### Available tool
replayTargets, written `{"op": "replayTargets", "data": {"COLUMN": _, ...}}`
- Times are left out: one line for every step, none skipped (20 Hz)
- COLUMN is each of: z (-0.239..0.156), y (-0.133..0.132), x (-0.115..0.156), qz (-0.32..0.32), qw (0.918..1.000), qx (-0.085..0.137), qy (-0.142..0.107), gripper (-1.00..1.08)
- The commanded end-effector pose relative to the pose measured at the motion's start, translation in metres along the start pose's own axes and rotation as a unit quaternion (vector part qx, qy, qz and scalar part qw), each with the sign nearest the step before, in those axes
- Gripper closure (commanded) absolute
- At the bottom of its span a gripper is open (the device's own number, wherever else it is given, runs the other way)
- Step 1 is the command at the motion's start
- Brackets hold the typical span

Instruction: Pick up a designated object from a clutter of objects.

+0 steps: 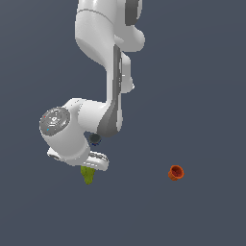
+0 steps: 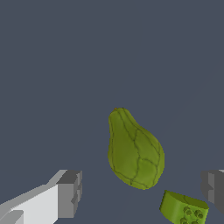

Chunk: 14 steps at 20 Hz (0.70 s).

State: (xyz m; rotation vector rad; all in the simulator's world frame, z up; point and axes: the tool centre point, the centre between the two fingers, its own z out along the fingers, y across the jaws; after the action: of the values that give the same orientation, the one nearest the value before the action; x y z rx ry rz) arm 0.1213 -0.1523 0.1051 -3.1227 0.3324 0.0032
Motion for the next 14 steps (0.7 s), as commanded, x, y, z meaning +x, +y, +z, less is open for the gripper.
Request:
{"op": "replayTargets", "data": {"z": 0.008, "y": 0.005, "x": 0.003, "qz": 0.003, "qw": 1.0, "qx": 0.0, "qy": 0.001, "gripper": -0.92}}
{"op": "replayTargets", "data": {"z": 0.01, "y": 0.006, "x": 0.004, "qz": 0.004, "qw": 1.0, "qx": 0.0, "qy": 0.001, "gripper": -0.92}}
{"op": "replayTargets", "data": {"z": 0.012, "y": 0.007, "x": 0.004, "qz": 0.004, "qw": 1.0, "qx": 0.0, "qy": 0.001, "gripper": -0.92}}
{"op": "replayTargets", "data": {"z": 0.013, "y": 0.008, "x": 0.005, "qz": 0.005, "qw": 1.0, "qx": 0.0, "qy": 0.001, "gripper": -0.92}}
{"op": "replayTargets", "data": {"z": 0.014, "y": 0.008, "x": 0.005, "qz": 0.005, "qw": 1.0, "qx": -0.001, "qy": 0.001, "gripper": -0.92}}
{"op": "replayTargets", "data": {"z": 0.014, "y": 0.008, "x": 0.005, "qz": 0.005, "qw": 1.0, "qx": -0.001, "qy": 0.001, "gripper": -0.92}}
{"op": "replayTargets", "data": {"z": 0.013, "y": 0.008, "x": 0.004, "qz": 0.005, "qw": 1.0, "qx": -0.001, "qy": 0.0, "gripper": -0.92}}
{"op": "replayTargets", "data": {"z": 0.014, "y": 0.008, "x": 0.004, "qz": 0.005, "qw": 1.0, "qx": -0.001, "qy": 0.0, "gripper": -0.92}}
{"op": "replayTargets", "data": {"z": 0.015, "y": 0.008, "x": 0.004, "qz": 0.005, "qw": 1.0, "qx": -0.001, "qy": 0.0, "gripper": -0.92}}
{"op": "replayTargets", "data": {"z": 0.017, "y": 0.008, "x": 0.004, "qz": 0.005, "qw": 1.0, "qx": -0.001, "qy": 0.0, "gripper": -0.92}}
{"op": "replayTargets", "data": {"z": 0.02, "y": 0.008, "x": 0.004, "qz": 0.005, "qw": 1.0, "qx": -0.001, "qy": 0.0, "gripper": -0.92}}
{"op": "replayTargets", "data": {"z": 0.023, "y": 0.008, "x": 0.004, "qz": 0.005, "qw": 1.0, "qx": -0.001, "qy": 0.0, "gripper": -0.92}}
{"op": "replayTargets", "data": {"z": 0.028, "y": 0.008, "x": 0.004, "qz": 0.005, "qw": 1.0, "qx": -0.001, "qy": 0.0, "gripper": -0.92}}
{"op": "replayTargets", "data": {"z": 0.032, "y": 0.008, "x": 0.004, "qz": 0.005, "qw": 1.0, "qx": -0.001, "qy": 0.001, "gripper": -0.92}}
